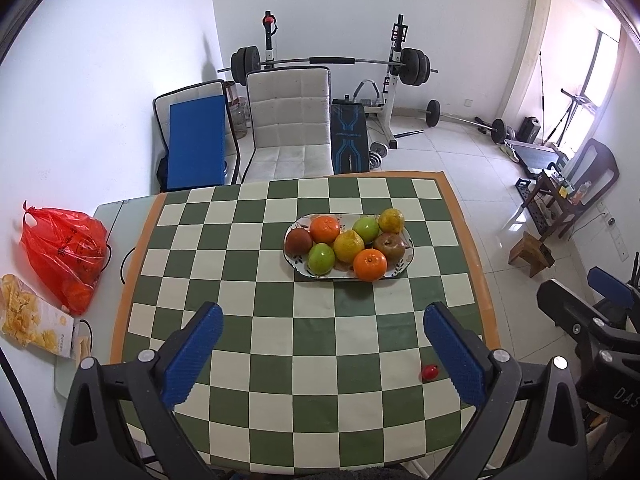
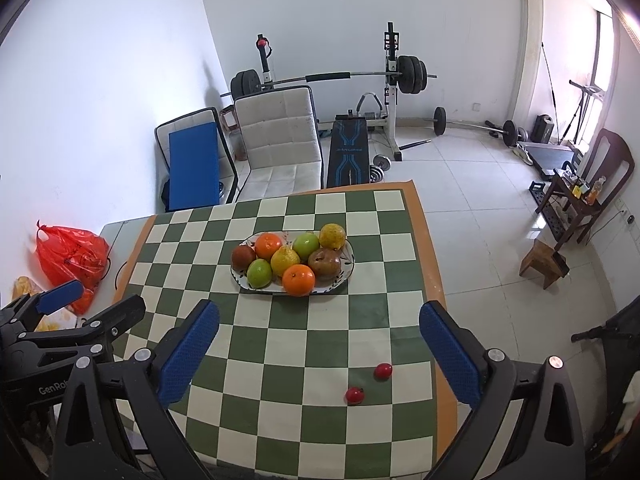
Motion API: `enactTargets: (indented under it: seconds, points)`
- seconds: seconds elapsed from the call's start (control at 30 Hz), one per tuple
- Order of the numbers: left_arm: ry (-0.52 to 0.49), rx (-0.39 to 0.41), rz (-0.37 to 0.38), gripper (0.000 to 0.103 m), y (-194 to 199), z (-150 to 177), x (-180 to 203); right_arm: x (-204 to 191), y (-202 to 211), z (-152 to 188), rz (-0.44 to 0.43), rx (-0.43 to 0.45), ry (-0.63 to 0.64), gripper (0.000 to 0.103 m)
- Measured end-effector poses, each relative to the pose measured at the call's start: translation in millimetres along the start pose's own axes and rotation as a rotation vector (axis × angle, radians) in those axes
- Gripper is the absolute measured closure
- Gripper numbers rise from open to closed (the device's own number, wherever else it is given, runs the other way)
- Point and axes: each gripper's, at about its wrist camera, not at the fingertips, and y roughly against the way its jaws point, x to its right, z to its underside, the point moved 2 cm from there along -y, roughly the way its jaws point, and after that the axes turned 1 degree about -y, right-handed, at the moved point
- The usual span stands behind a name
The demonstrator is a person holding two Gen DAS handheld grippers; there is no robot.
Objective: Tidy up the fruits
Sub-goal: 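Lift both open tools up away from the plate, then grasp a cherry tomato with right tool while left tool grasps the other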
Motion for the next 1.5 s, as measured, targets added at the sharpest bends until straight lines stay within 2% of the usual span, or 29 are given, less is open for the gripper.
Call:
enactTargets:
  seconds: [0.17, 0.23, 0.37, 0.43, 0.47, 0.5, 0.63, 0.73, 0.8, 0.83, 0.9, 1.0, 1.13, 1.23, 1.3, 1.5]
  points:
    - [-0.004, -0.03, -0.025, 0.0, -30, -4, 5, 30, -34, 2, -0.009, -0.046, -0.061, 0.001]
    - [-0.017, -0.062, -0.043, 0.0, -51, -2, 11, 55, -64, 12, -0.01, -0.104, -0.108, 0.001]
    - [-0.063, -0.198, -0.084, 0.0, -110, 12, 29, 101, -135, 45, 0.009, -0.236, -0.194, 0.001]
    - [-0.085, -0.262, -0.089, 0.0, -138, 22, 38, 121, -175, 67, 0.003, -0.319, -0.234, 0.01]
    - [-0.101, -0.299, -0.086, 0.0, -153, 28, 44, 128, -196, 80, -0.01, -0.368, -0.258, 0.022]
    - [-0.113, -0.334, -0.081, 0.0, -167, 33, 49, 136, -218, 92, -0.028, -0.419, -0.282, 0.029]
    - [-0.165, -0.491, -0.059, 0.0, -223, 61, 72, 147, -276, 127, -0.023, -0.519, -0.3, 0.035]
    - [-0.215, -0.55, -0.061, 0.0, -251, 77, 88, 147, -307, 146, -0.018, -0.576, -0.29, 0.046]
    - [-0.247, -0.574, -0.061, 0.0, -262, 85, 98, 148, -324, 158, 0.001, -0.613, -0.269, 0.065]
    - [-0.258, -0.585, -0.055, 0.0, -267, 88, 103, 149, -331, 163, -0.008, -0.626, -0.272, 0.068]
    - [-0.276, -0.604, -0.046, 0.0, -273, 92, 111, 147, -329, 160, 0.003, -0.599, -0.238, 0.071]
    - [-0.291, -0.629, -0.004, 0.0, -277, 98, 127, 154, -318, 157, -0.003, -0.575, -0.255, 0.071]
    - [-0.34, -0.67, 0.096, 0.0, -274, 113, 156, 176, -294, 158, 0.013, -0.553, -0.307, 0.071]
    - [-0.402, -0.678, 0.161, 0.006, -270, 126, 182, 191, -279, 164, 0.027, -0.548, -0.341, 0.071]
    - [-0.434, -0.688, 0.183, 0.025, -270, 133, 194, 199, -272, 170, 0.04, -0.55, -0.358, 0.071]
    - [-0.477, -0.721, 0.217, 0.056, -272, 149, 216, 217, -263, 186, 0.068, -0.556, -0.416, 0.071]
